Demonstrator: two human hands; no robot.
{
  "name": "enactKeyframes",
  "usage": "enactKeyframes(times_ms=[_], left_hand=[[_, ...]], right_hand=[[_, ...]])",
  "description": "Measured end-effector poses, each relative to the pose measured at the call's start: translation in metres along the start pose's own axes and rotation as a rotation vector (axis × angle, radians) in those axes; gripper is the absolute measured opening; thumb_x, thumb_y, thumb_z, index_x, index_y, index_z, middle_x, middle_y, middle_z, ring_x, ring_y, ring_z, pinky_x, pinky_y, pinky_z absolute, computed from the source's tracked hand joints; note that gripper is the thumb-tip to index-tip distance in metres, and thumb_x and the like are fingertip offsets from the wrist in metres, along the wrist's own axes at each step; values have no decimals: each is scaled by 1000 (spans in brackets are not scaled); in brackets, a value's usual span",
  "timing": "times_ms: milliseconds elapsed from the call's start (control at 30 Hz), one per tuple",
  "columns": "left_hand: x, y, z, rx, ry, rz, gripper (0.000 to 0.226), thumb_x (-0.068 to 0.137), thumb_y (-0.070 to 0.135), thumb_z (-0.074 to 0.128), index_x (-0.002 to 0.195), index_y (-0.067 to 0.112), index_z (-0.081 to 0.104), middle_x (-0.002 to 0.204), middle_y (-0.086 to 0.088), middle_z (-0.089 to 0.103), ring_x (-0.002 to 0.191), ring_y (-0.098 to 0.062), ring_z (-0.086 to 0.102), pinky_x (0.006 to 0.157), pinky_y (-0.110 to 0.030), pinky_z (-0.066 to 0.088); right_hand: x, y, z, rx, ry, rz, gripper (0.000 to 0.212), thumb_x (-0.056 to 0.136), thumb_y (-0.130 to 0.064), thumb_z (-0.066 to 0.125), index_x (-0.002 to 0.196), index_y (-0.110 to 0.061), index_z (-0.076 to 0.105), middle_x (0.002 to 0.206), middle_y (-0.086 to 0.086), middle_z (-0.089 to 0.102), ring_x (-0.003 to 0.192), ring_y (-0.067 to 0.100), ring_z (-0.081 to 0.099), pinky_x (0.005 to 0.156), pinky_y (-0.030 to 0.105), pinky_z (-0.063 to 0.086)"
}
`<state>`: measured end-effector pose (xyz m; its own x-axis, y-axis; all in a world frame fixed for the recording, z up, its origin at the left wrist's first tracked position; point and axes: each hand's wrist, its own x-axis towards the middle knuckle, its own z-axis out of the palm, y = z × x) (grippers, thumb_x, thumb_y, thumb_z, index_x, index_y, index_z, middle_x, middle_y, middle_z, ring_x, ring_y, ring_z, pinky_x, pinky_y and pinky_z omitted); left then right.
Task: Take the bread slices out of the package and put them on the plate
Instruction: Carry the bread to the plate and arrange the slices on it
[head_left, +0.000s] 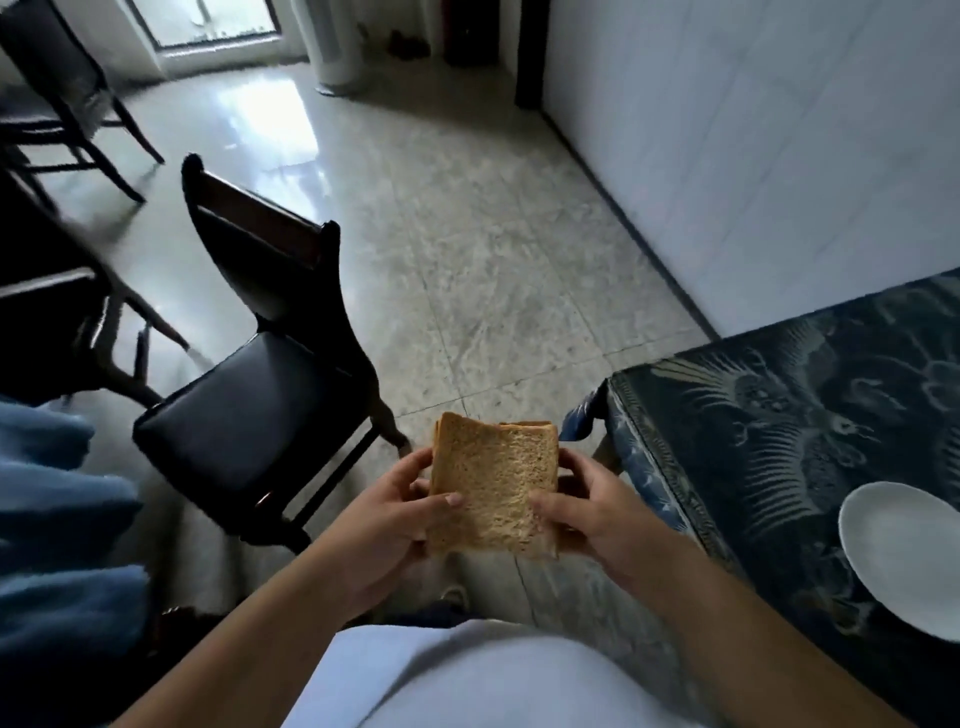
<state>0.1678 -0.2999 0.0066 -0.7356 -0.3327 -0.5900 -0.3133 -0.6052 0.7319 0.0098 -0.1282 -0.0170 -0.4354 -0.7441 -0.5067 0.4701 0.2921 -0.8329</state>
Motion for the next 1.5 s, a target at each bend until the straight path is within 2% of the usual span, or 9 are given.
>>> enactKeyframes(times_ms=[100,167,400,533,633,733,933,1200,1500], left_hand=[[37,27,8,137,-170,-60,55,72,5,75,122,26,66,103,-12,69,87,-22,69,74,-36,57],[48,36,16,163,-226,-69,50,73,3,78,116,27,69,105,-13,67,87,-20,68,71,-33,57],[104,41,103,522,-689,-256,49,75,8,69,118,32,69,113,-15,66,98,-29,63,89,-48,50],[108,15,155,653,-833,-332,54,77,7,67,125,30,65,123,-27,59,100,-34,60,96,-55,48],[107,-4,187,706,-905,-381,53,77,8,67,126,28,64,128,-29,58,100,-33,65,90,-50,52],[109,-19,211,770,-932,-400,45,86,4,65,125,26,64,124,-26,62,102,-33,67,88,-50,53],[119,-35,249,807,-925,-422,39,89,8,63,124,27,65,126,-21,63,108,-35,66,88,-50,54],[132,-62,288,842,-876,-400,36,91,3,59,119,24,68,107,-12,73,95,-28,71,83,-48,52],[169,-76,331,922,-846,-413,30,88,9,64,117,11,62,99,-8,77,92,-27,74,68,-34,60]], right_hand=[[3,-2,-5,128,194,-56,43,77,-26,77,116,-22,62,95,3,78,86,24,76,70,36,60],[-1,1,-7,169,288,-87,44,72,-31,79,113,-25,64,99,7,78,89,27,76,73,42,61],[-75,37,-23,369,768,-150,51,67,-42,85,112,-26,70,105,4,78,95,25,75,75,38,60],[-117,58,-28,496,947,-173,38,80,-23,80,116,-22,67,104,5,78,94,24,75,70,32,59],[-141,68,-35,557,1013,-186,36,82,-21,77,116,-25,65,106,3,78,96,24,74,79,41,59],[-155,75,-45,605,1056,-207,45,75,-25,80,117,-24,63,105,3,78,96,24,74,85,45,59],[-164,83,-84,661,1057,-252,55,65,-27,79,116,-24,60,100,-2,78,92,20,75,72,33,60],[-174,92,-132,648,1038,-205,57,64,-31,81,117,-25,61,101,-4,78,94,18,74,74,34,59],[-165,91,-181,677,1094,-148,40,86,-12,75,121,-24,59,110,0,73,94,12,73,71,26,58]])
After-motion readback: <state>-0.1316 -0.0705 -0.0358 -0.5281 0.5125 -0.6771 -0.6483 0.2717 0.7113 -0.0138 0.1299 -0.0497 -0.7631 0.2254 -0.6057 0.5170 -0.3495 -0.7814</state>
